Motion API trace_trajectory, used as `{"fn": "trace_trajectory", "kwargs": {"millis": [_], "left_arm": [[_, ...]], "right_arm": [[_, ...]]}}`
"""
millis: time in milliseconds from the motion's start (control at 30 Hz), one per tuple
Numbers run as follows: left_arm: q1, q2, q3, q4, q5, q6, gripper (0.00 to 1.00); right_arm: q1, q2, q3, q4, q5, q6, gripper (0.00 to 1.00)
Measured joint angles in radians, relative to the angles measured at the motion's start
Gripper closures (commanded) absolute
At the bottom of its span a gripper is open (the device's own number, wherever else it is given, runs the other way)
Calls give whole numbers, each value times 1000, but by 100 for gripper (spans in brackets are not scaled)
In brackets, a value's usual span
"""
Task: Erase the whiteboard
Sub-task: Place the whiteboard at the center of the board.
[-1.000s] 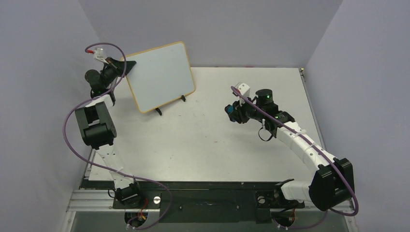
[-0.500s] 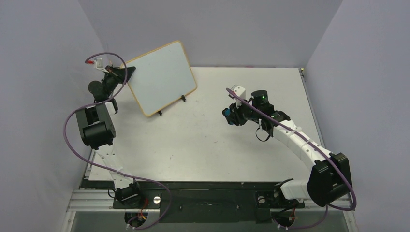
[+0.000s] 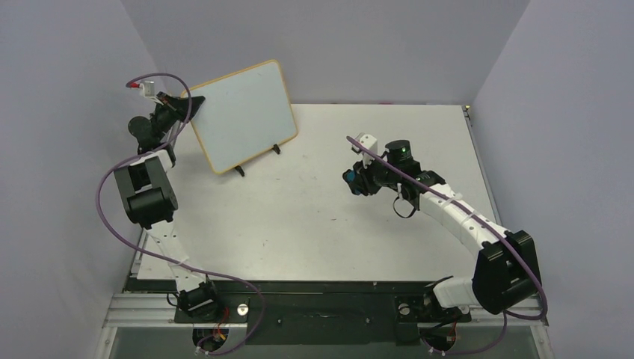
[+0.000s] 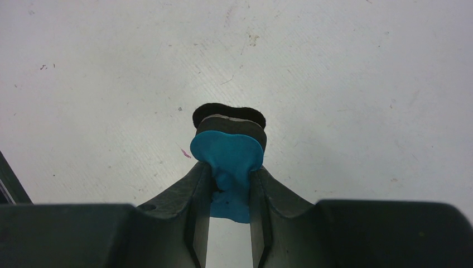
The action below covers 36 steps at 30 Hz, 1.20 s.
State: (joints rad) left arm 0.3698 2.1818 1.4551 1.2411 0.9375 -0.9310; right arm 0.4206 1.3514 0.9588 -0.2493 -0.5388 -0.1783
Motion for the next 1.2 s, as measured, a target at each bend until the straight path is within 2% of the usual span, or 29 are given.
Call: {"fn": "trace_trajectory", "kwargs": {"millis": [300,400,833,1000,1100,1200], "left_arm": [[5,54,48,-2,3,-9,93],[10,62,48,6,0,5,89],[49,92,4,53,-9,34,86],[57,92,-50,108,-16,87,75],[68,92,-89,140,-16,148,64],[78,92,-117,153,-3,215,60]], "right_arm": [[16,36,1,-10,5,-8,100],[25,43,3,-17,8,-15,100],[26,51,18,-33,10,-19,100],[26,56,19,-37,10,-20,100],[26,57,19,-39,11,-21,100],[26,57,19,-40,11,-23,100]]}}
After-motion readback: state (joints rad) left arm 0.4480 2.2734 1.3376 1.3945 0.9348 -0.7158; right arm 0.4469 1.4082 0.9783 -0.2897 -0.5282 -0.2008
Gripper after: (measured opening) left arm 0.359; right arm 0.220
